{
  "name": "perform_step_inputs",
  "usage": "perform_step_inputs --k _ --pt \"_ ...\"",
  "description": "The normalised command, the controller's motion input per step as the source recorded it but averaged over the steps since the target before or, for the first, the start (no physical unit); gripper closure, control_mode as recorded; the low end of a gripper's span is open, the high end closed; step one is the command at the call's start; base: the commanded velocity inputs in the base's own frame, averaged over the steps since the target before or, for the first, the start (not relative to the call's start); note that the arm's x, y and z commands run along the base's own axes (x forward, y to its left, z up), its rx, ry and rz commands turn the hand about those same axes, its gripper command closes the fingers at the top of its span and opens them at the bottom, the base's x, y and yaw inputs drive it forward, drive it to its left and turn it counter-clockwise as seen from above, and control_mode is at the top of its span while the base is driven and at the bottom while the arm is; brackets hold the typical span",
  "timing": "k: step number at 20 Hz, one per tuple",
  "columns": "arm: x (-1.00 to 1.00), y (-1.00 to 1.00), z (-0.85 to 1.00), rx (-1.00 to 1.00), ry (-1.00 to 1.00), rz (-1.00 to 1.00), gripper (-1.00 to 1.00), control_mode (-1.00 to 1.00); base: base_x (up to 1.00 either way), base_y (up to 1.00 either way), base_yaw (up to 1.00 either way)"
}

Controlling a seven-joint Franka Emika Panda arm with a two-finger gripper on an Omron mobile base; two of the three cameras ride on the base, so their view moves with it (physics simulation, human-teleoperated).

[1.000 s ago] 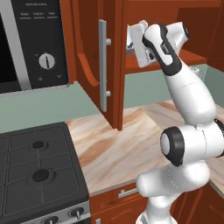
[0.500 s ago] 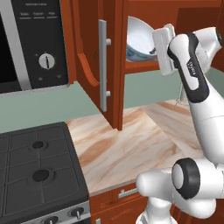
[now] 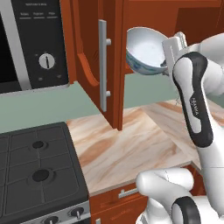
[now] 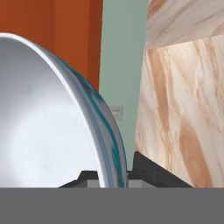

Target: Pick up the bowls from the cabinet and place each bowl in front of a stool on the dining counter.

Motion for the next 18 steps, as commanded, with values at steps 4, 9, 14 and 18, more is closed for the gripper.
perform_step_inputs --k 4,9,14,18 --pt "-1.00 -0.02 0.06 -0.04 0.23 -0.15 1.00 -1.00 0.00 0.00 0.00" --pt "-1.00 -0.01 0.02 -0.04 0.27 -0.13 1.00 -1.00 0.00 0.00 0.00" --pt "-1.00 -0.03 0.00 -0.01 0.28 -0.07 1.00 -1.00 0.00 0.00 0.00" --pt "-1.00 0.00 0.00 0.00 0.27 -0.07 1.00 -1.00 0.00 0.00 0.00"
